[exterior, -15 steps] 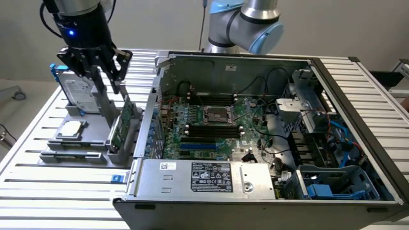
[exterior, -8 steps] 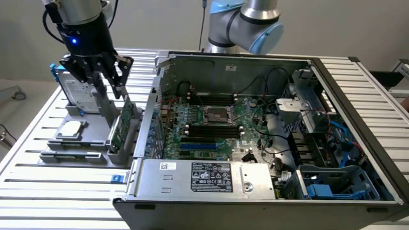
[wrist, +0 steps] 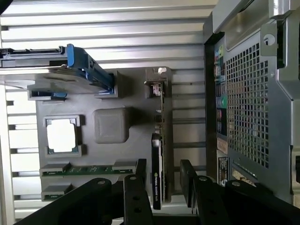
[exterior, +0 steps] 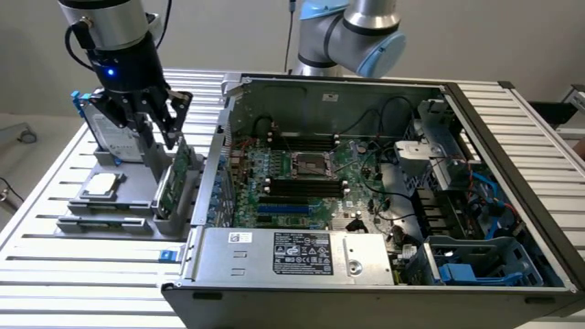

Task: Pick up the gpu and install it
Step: 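Pick up the gpu and move the gpu toward the slot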

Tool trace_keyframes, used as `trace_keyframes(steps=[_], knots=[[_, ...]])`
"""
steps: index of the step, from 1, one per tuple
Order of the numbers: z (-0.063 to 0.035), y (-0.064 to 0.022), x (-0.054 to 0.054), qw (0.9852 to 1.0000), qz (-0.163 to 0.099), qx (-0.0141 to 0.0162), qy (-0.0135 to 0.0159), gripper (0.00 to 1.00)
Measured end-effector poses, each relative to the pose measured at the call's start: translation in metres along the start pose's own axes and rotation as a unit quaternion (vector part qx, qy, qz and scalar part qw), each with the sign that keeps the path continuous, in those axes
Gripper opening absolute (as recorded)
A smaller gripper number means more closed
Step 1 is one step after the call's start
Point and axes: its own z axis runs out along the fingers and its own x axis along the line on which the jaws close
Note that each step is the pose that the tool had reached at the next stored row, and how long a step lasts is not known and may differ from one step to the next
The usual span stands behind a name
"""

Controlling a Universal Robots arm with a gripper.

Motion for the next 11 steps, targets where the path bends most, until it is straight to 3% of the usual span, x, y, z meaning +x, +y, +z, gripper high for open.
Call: trace_keyframes(steps=[11], knots=[[0.0197,-0.0086,0.000,1.0000,-0.007,0.0000,0.0003,0.42]])
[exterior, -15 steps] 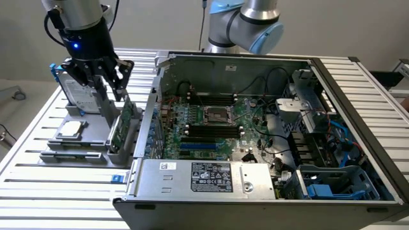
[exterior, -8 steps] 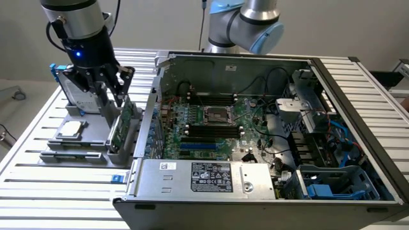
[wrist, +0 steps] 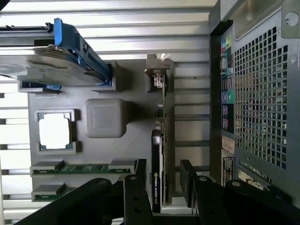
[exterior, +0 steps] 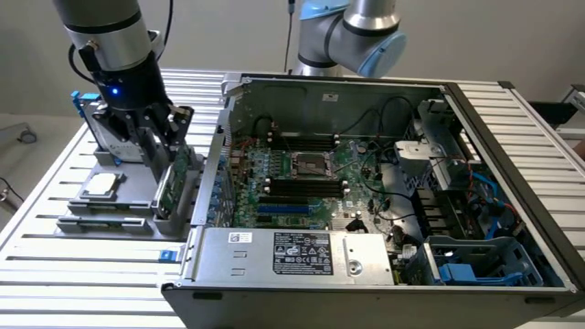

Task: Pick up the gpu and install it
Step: 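Pick up the gpu and move the gpu toward the slot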

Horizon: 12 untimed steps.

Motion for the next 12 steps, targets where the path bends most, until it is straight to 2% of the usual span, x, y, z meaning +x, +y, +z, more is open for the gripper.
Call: trace_keyframes(steps=[12], knots=[[0.0216,-0.0034,0.001,1.0000,-0.006,0.0000,0.0003,0.42]])
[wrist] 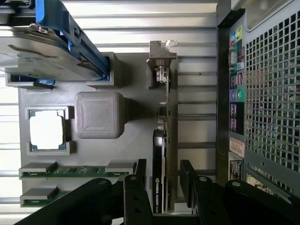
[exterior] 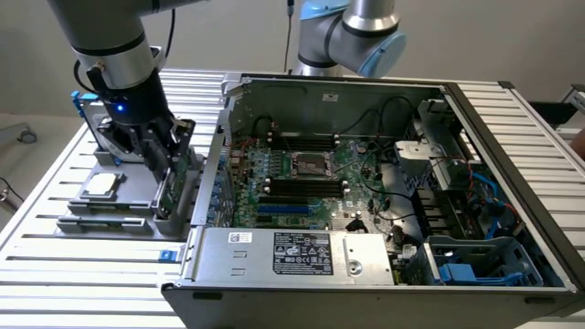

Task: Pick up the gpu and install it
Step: 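Pick up the gpu and move the gpu toward the slot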

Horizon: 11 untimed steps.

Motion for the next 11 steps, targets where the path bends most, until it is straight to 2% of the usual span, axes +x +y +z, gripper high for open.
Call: trace_keyframes(steps=[11], knots=[[0.0201,-0.0002,0.002,1.0000,-0.001,0.0000,-0.0001,0.42]])
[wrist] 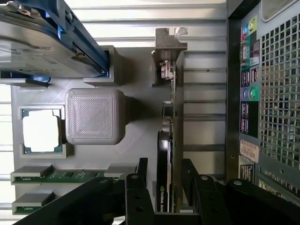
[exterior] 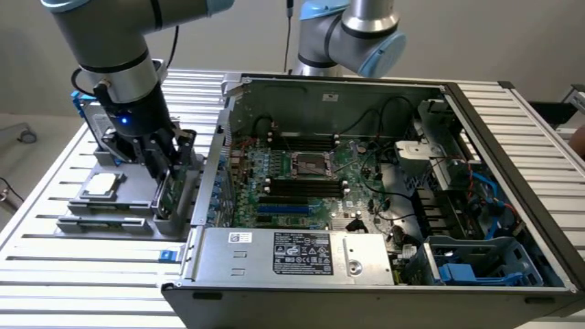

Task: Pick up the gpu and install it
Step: 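Pick up the gpu and move the gpu toward the slot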

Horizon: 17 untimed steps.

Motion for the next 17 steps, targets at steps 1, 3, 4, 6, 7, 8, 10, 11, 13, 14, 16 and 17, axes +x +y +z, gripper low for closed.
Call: trace_keyframes(steps=[1,3,4,6,7,8,10,11,13,14,16,17], knots=[[0.0018,0.0005,0.000,1.0000,0.000,0.0000,0.0000,0.42],[0.0055,0.0019,0.000,1.0000,0.000,0.0000,-0.0002,0.42],[0.0074,0.0028,0.000,1.0000,0.000,0.0001,-0.0003,0.42],[0.0108,0.0040,0.000,1.0000,0.000,0.0003,-0.0004,0.42],[0.0119,0.0041,0.000,1.0000,0.000,0.0006,-0.0003,0.42],[0.0126,0.0042,0.000,1.0000,0.000,0.0008,-0.0004,0.42],[0.0126,0.0042,0.000,1.0000,0.000,0.0011,-0.0002,0.42],[0.0127,0.0042,0.000,1.0000,0.000,0.0011,-0.0002,0.42],[0.0128,0.0042,0.000,1.0000,0.000,0.0010,-0.0003,0.42],[0.0129,0.0042,0.000,1.0000,0.000,0.0010,-0.0003,0.40],[0.0128,0.0042,0.000,1.0000,0.000,0.0011,-0.0003,0.34],[0.0128,0.0042,0.000,1.0000,0.000,0.0010,-0.0003,0.27]])
